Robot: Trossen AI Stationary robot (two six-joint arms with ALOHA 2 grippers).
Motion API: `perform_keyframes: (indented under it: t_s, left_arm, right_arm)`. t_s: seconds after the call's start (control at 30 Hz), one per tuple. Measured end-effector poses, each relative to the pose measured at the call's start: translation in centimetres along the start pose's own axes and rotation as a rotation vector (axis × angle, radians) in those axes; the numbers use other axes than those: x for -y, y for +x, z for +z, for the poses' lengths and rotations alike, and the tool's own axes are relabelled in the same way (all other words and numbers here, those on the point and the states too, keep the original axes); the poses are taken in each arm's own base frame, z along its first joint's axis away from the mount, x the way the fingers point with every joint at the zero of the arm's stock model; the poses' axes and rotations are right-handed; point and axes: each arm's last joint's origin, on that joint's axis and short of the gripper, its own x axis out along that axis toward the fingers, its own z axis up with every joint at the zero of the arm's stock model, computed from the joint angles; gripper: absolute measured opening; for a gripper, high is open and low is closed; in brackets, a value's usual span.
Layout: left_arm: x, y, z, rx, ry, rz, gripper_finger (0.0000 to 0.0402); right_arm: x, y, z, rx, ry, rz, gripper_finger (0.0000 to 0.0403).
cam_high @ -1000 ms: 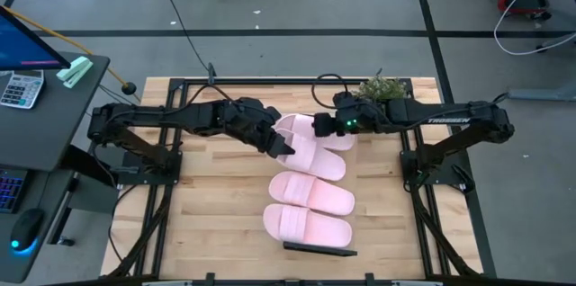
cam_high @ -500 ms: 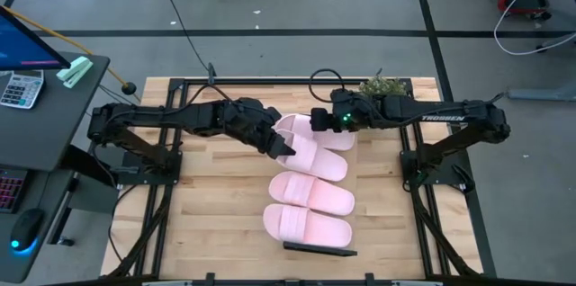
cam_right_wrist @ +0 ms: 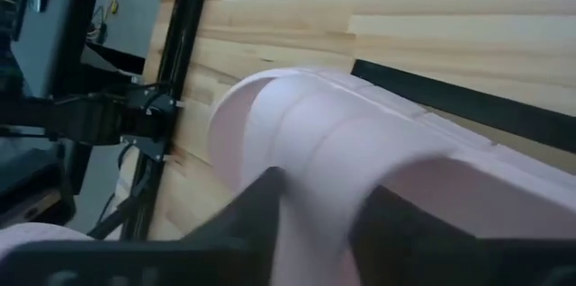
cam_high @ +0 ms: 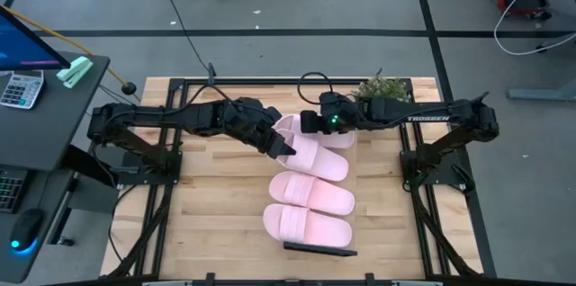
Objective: Pick and place slides into the shelf
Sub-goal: Adjust the pink slippers on the shelf
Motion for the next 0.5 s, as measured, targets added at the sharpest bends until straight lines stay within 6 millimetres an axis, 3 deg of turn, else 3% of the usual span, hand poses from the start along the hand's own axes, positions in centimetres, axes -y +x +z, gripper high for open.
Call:
perform_keyframes:
  t_s: [0.13, 0.5]
  left_arm:
    - [0.0, 0.0, 0.0, 0.008, 0.009, 0.006, 0.0007]
    - [-0.3, 0.0, 0.6, 0.083, 0.007, 0.041, 0.0008]
  right_arm:
    - [0.0, -0.4, 0.1, 0.019, -0.038, 0.001, 0.0024]
    - [0.4, -5.9, 1.2, 0.167, -0.041, 0.015, 0.0009]
